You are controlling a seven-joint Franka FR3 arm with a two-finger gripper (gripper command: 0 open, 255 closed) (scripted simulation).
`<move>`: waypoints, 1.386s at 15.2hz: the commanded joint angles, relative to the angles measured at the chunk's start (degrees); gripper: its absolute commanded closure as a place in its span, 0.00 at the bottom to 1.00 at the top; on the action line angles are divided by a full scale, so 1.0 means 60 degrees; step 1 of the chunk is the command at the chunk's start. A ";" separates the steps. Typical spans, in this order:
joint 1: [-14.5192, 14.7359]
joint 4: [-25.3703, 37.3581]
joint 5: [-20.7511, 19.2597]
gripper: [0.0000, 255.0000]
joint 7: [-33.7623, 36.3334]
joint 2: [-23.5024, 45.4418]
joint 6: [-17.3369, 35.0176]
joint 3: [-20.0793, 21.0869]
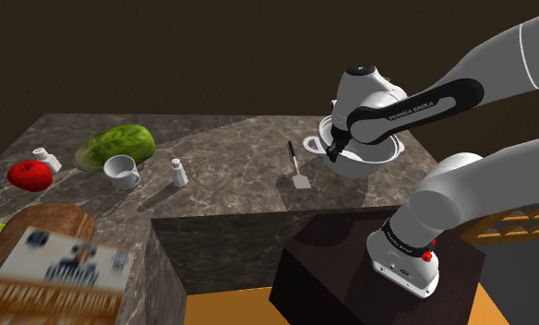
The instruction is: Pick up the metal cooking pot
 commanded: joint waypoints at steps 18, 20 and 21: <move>0.0230 0.0769 0.0402 1.00 -0.0427 -0.1198 -0.1947 -0.0014; 0.0257 0.0940 0.0456 1.00 -0.0492 -0.1358 -0.2275 -0.0007; 0.0269 0.1029 0.0482 1.00 -0.0523 -0.1432 -0.2435 -0.0002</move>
